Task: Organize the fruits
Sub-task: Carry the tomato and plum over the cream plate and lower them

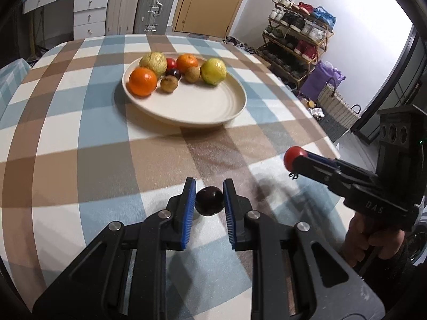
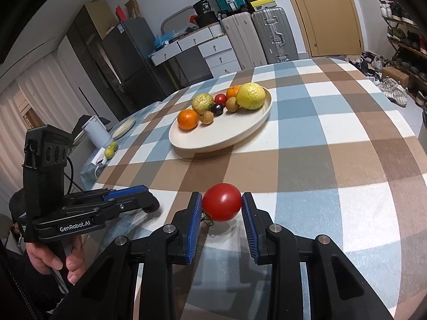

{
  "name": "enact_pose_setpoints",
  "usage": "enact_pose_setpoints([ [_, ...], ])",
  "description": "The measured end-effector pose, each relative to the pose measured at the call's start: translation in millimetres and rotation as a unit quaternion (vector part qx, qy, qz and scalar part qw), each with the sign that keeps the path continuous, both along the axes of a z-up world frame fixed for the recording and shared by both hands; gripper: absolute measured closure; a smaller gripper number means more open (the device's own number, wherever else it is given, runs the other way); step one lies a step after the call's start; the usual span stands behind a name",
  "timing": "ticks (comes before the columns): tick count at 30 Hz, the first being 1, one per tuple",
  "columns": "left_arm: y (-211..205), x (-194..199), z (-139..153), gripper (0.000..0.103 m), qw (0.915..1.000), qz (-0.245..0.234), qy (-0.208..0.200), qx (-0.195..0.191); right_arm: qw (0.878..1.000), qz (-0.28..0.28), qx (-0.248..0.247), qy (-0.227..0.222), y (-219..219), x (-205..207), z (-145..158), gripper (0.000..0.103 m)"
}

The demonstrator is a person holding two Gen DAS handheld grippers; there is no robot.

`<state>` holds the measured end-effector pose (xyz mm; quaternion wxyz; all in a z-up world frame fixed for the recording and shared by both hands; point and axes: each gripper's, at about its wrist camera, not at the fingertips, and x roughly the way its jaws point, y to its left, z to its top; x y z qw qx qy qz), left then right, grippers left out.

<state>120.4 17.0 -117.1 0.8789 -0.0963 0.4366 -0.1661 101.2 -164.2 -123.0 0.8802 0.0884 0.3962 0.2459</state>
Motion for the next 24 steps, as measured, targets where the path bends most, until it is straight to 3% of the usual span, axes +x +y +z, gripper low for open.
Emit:
enact_pose_setpoints([
  [12, 13, 59, 37, 0.085, 0.9988, 0.020, -0.044, 0.003, 0.999, 0.021, 0.007, -0.031, 13, 54, 37, 0.072],
  [24, 20, 124, 19, 0.085, 0.9988, 0.036, -0.032, 0.006, 0.998, 0.053, 0.008, -0.015, 46, 140, 39, 0.072],
])
